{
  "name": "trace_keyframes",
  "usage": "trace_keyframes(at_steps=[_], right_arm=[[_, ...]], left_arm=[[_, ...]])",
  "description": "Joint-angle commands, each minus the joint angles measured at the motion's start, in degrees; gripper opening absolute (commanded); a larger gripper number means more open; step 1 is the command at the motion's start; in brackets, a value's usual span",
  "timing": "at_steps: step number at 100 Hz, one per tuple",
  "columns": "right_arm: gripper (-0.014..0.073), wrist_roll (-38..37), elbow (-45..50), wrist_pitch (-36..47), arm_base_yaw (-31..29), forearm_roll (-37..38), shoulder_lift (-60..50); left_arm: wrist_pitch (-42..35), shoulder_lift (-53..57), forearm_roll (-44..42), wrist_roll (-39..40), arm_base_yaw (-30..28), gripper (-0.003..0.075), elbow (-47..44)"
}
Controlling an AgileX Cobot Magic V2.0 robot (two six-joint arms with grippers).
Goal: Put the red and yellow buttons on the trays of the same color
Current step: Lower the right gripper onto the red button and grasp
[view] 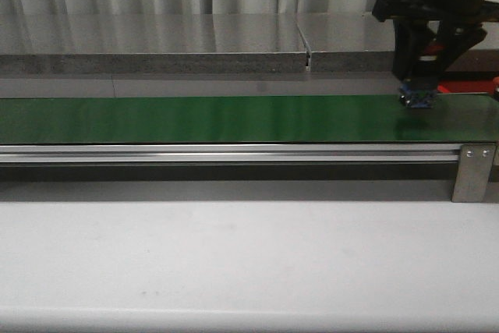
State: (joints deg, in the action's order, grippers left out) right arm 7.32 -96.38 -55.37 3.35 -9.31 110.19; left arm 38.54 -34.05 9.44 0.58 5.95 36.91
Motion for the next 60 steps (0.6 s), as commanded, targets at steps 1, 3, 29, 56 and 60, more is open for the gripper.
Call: trace_keyframes(at_steps=[1, 3, 29, 56, 60], right_arm=[[0.0145, -2.6, -1.9, 3.2, -3.0, 2.8, -5.8], [0.0145, -3.0, -1.9, 3.3, -3.4, 3.4, -6.2], [0.0145, -3.2, -4.8, 3.5, -12.6, 5.6, -6.9], [0.0145, -5.9, -7.8, 6.0, -19.6, 6.2, -3.3], [0.0145, -6.4, -8.3, 6.3, -20.3, 6.3, -2.5]], left_arm=[[-3.7, -0.1, 0.9, 0.7, 0.1, -0.002, 1.5], [-3.7, -0.1, 0.9, 0.7, 0.1, -0.002, 1.5], [-3.7, -0.1, 0.9, 0.7, 0.1, -0.002, 1.5], [-3.7, -0.1, 0.9, 0.7, 0.1, -0.002, 1.5], [-3.7, -0.1, 0.9, 0.7, 0.1, -0.002, 1.5]])
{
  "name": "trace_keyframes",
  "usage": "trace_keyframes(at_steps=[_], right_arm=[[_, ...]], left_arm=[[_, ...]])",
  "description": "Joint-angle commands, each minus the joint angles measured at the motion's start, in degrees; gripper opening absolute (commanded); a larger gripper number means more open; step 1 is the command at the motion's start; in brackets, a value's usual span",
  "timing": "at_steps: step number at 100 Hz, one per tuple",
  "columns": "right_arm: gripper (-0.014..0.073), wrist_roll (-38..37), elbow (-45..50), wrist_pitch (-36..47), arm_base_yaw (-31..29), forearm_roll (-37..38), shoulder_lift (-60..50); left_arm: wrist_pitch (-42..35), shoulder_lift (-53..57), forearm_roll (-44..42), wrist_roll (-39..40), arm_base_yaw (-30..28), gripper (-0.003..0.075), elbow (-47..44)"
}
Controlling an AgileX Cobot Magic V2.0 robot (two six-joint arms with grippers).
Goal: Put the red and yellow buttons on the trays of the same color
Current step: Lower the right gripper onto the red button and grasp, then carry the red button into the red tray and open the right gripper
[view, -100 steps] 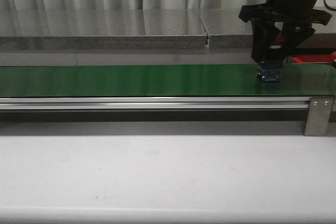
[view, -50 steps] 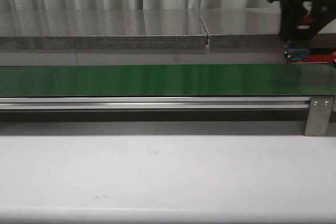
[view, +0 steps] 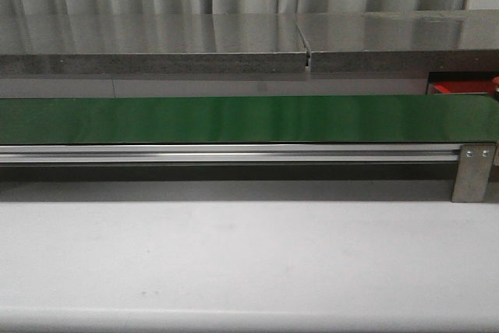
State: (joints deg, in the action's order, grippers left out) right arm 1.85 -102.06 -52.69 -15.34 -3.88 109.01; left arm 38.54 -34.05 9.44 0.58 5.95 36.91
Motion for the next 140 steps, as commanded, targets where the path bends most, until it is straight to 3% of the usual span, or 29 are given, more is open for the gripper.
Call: trace_keyframes(at_steps=[1, 45, 122, 129, 140], right_arm=[[0.0145, -1.0, -2.8, 3.6, -1.7, 1.0, -1.0], [0.0145, -1.8, -12.7, 5.2, -4.3, 0.9, 11.2], [0.0147, -1.8, -15.0, 9.9, -4.9, -2.5, 19.0], [0.0176, -1.8, -15.0, 9.9, -4.9, -2.9, 19.2], [0.0351, -1.8, -15.0, 9.9, -4.9, -3.0, 19.3]], left_arm=[[-3.7, -0.1, 0.9, 0.7, 0.1, -0.002, 1.5], [-3.7, -0.1, 0.9, 0.7, 0.1, -0.002, 1.5], [-3.7, -0.1, 0.9, 0.7, 0.1, -0.002, 1.5], [-3.7, -0.1, 0.9, 0.7, 0.1, -0.002, 1.5], [-3.7, -0.1, 0.9, 0.7, 0.1, -0.002, 1.5]])
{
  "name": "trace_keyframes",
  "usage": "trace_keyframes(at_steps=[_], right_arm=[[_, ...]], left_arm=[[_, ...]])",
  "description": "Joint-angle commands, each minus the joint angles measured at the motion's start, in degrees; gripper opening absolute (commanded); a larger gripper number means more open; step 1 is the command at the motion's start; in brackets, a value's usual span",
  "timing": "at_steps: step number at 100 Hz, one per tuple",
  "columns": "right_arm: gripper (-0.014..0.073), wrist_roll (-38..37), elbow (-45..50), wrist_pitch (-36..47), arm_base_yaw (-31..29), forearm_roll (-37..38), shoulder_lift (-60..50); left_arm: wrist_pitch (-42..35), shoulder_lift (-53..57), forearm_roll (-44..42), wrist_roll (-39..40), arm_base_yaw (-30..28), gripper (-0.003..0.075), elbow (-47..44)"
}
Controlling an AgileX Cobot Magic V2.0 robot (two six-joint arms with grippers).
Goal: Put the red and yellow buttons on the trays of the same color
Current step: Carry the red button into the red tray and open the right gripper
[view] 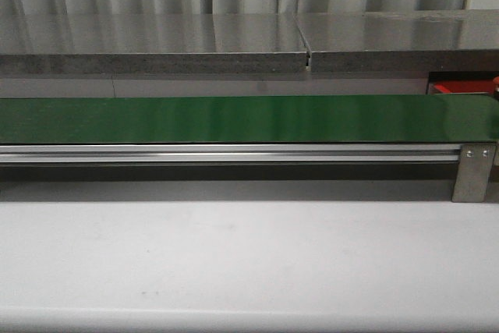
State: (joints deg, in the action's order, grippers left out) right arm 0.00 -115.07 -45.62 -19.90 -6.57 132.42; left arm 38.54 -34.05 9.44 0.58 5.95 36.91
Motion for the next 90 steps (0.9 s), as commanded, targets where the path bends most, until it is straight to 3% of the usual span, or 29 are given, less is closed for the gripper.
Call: trace_keyframes(at_steps=[1, 12, 90], right_arm=[[0.0373, 0.0, -2.0, 2.8, -0.3, -0.3, -4.1], [0.0461, 0.0, -2.0, 2.9, -0.3, -0.3, -4.1], [0.0458, 0.3, -2.0, -1.8, -0.1, 0.6, -11.2]], left_arm=[[-3.7, -0.1, 0.9, 0.7, 0.1, -0.002, 1.5], [-3.7, -0.1, 0.9, 0.7, 0.1, -0.002, 1.5], [-3.7, -0.1, 0.9, 0.7, 0.1, -0.002, 1.5]])
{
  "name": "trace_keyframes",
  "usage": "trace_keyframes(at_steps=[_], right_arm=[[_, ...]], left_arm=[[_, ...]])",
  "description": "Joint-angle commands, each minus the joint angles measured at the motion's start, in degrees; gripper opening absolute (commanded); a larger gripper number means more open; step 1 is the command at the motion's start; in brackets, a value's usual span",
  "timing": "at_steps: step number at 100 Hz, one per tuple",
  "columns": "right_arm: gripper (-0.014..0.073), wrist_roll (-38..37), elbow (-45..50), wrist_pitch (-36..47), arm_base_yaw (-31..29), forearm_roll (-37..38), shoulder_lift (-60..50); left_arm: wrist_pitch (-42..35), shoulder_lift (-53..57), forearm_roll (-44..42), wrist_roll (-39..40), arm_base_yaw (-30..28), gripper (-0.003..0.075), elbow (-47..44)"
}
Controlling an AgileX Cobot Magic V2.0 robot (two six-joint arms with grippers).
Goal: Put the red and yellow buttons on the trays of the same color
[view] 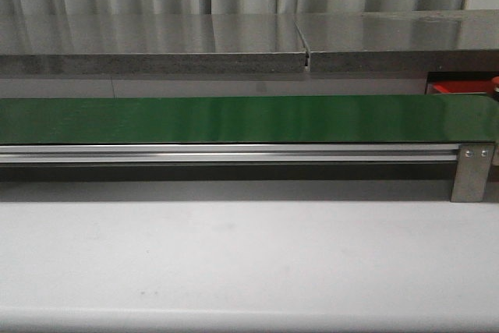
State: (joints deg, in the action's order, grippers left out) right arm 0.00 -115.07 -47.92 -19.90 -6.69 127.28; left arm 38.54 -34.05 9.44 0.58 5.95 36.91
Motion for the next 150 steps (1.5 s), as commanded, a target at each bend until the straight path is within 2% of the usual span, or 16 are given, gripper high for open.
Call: trace_keyframes(at_steps=[1, 16, 23, 30, 49, 59, 87, 117, 150], right_arm=[[0.0458, 0.3, -2.0, 0.4, 0.1, 0.8, -6.3], [0.0456, 3.3, -2.0, -3.2, 1.7, 1.2, -9.2], [0.0416, 4.1, -2.0, -4.4, 3.1, 1.2, -10.5], [0.0321, 4.8, -1.8, -5.5, 4.8, 1.2, -11.9], [-0.0016, 4.8, -1.6, -8.1, 9.3, 1.6, -15.6], [-0.0125, 4.8, -0.4, -8.7, 11.4, 1.9, -17.7], [-0.0117, 4.8, 10.3, -6.9, 14.6, 3.2, -26.7], [-0.0117, 4.8, 27.3, -0.5, 14.7, 3.4, -40.4], [-0.0117, 4.8, 42.5, 2.6, 14.7, 3.4, -55.0]], left_arm=[[-3.7, -0.1, 0.9, 0.7, 0.1, -0.002, 1.5], [-3.7, -0.1, 0.9, 0.7, 0.1, -0.002, 1.5], [-3.7, -0.1, 0.9, 0.7, 0.1, -0.002, 1.5], [-3.7, -0.1, 0.9, 0.7, 0.1, -0.002, 1.5], [-3.7, -0.1, 0.9, 0.7, 0.1, -0.002, 1.5], [-3.7, -0.1, 0.9, 0.7, 0.1, -0.002, 1.5], [-3.7, -0.1, 0.9, 0.7, 0.1, -0.002, 1.5], [-3.7, -0.1, 0.9, 0.7, 0.1, -0.002, 1.5], [-3.7, -0.1, 0.9, 0.7, 0.1, -0.002, 1.5]])
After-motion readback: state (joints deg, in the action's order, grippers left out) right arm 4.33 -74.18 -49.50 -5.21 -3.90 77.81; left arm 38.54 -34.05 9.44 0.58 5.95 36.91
